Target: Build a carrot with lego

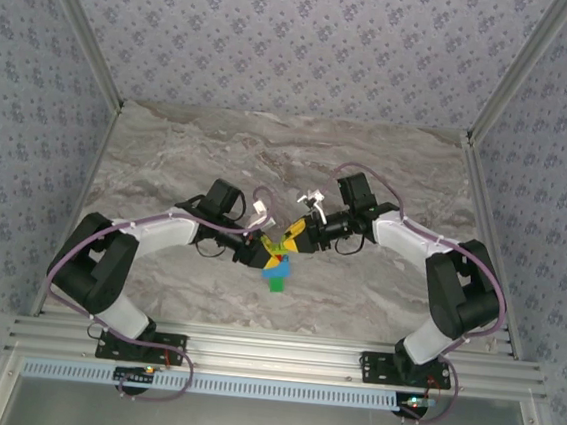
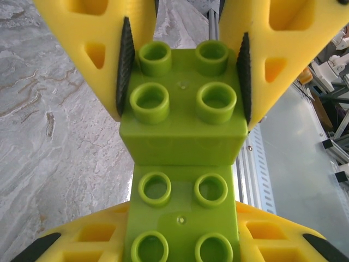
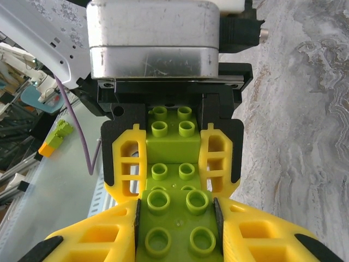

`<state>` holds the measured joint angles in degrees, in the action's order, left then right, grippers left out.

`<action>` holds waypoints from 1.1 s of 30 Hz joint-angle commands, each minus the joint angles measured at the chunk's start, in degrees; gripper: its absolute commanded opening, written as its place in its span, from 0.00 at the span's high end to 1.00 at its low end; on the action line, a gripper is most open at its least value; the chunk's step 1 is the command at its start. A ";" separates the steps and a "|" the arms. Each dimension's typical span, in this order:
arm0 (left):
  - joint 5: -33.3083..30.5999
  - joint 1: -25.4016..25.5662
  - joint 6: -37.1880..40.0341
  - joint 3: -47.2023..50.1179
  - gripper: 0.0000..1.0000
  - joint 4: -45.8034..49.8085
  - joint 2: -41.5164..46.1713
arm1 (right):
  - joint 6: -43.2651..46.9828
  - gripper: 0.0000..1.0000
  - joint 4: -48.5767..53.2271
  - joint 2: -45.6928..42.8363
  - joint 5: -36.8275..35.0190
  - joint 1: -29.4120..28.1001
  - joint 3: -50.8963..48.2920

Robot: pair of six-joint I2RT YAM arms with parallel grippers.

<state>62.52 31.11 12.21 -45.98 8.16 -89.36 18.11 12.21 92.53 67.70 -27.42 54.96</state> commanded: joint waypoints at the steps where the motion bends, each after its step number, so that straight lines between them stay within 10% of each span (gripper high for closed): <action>1: 1.54 -1.71 1.07 -1.75 0.67 -2.36 0.63 | 2.26 0.66 7.46 1.17 -1.29 -0.79 -0.19; 24: -0.37 -1.93 1.06 -2.17 0.67 -1.96 -0.20 | 4.01 0.65 11.44 2.93 -3.86 -1.63 2.34; 28: -1.38 -1.35 1.59 -2.52 0.67 -1.05 -0.39 | 5.23 0.43 14.06 2.17 -2.52 -0.63 5.17; 31: -1.55 -1.13 1.72 -2.61 0.67 -0.83 -0.39 | 6.51 0.03 16.80 1.15 -2.20 -0.03 8.20; 33: -1.74 -1.12 1.80 -2.74 0.67 -0.62 -0.44 | 6.80 0.00 17.87 0.59 -2.95 0.23 9.92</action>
<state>60.05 30.04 12.67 -46.78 8.64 -89.86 23.27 25.34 94.19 65.04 -27.81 61.36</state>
